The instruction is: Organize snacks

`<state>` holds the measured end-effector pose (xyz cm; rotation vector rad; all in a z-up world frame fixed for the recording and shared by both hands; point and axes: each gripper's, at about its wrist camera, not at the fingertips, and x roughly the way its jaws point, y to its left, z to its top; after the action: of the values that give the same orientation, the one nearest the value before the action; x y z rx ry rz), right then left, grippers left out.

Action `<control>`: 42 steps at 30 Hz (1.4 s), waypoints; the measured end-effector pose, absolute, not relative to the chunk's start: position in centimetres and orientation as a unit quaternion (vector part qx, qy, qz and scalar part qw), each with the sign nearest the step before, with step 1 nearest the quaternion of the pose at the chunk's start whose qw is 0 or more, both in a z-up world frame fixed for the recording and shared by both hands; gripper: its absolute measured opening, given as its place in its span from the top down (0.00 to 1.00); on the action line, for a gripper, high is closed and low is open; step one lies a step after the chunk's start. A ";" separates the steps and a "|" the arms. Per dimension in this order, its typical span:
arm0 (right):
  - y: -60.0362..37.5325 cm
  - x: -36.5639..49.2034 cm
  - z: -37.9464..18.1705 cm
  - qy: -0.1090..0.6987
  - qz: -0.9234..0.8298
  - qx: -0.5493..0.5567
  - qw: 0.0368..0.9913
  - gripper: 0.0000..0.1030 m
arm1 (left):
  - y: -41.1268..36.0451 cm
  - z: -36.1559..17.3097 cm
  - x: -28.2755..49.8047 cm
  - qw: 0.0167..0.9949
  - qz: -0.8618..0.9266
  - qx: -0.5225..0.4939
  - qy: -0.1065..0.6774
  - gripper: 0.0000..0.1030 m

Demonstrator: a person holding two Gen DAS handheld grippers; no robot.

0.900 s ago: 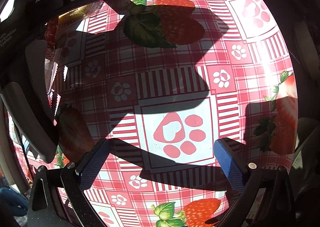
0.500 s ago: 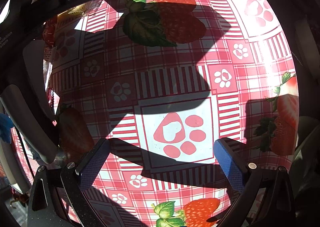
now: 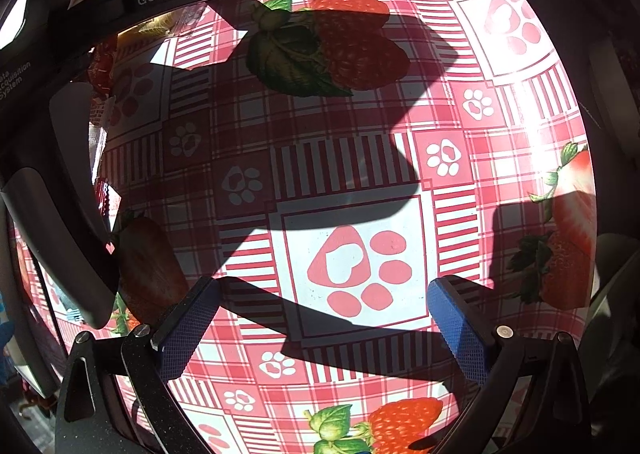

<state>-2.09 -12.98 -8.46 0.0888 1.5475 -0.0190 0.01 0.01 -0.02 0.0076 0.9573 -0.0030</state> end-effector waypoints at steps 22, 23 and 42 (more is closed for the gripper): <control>-12.9 3.6 -9.0 0.777 -0.006 0.044 0.628 0.00 | -0.2 0.0 0.0 0.887 0.009 -0.001 0.461 0.00; -12.9 4.0 -9.0 0.782 -0.005 0.045 0.622 0.00 | -0.1 0.1 0.0 0.886 0.014 -0.004 0.464 0.00; -12.7 4.3 -9.2 0.769 -0.001 0.057 0.637 0.00 | 2.3 2.0 2.4 0.748 -0.045 -0.026 0.662 0.00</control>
<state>4.29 -12.75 -9.22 0.1298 1.7554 -0.0016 2.44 2.33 2.00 -0.0577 1.4484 -0.0982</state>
